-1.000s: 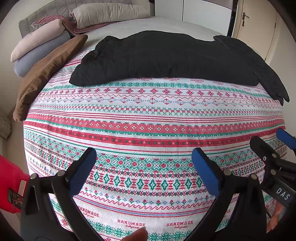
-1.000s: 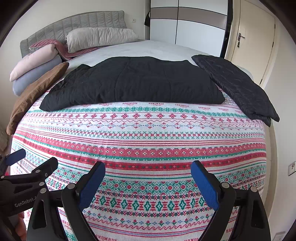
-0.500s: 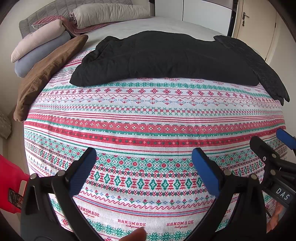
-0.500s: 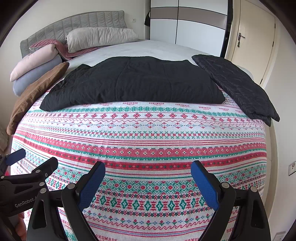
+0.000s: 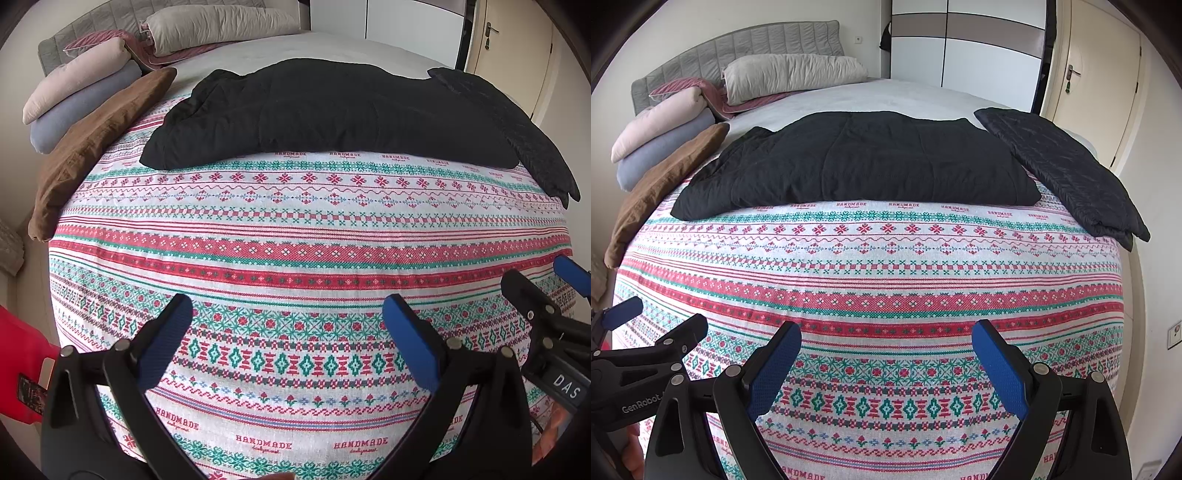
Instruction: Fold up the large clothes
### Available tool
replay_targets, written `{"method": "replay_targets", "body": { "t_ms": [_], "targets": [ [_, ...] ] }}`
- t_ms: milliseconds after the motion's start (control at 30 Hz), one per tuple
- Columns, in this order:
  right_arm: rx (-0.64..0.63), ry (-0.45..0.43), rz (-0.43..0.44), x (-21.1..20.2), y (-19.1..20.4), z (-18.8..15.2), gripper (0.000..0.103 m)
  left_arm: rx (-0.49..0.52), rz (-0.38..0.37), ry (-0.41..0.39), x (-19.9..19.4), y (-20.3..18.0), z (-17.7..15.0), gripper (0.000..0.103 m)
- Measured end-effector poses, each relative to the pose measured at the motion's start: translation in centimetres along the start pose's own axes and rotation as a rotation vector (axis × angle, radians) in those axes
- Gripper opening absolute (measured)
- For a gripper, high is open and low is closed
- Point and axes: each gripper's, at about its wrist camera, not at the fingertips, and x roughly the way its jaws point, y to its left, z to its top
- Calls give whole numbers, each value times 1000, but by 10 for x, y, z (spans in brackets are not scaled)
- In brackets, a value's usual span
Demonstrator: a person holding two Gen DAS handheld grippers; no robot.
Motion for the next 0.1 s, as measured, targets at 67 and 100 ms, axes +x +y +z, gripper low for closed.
{"method": "replay_targets", "body": {
  "t_ms": [67,100],
  "targets": [
    [0,0,1,0,0,0,95,2,1,-1,0,0,0,102],
    [0,0,1,0,0,-1,95,5,-1,-2,0,0,0,102]
  ]
}}
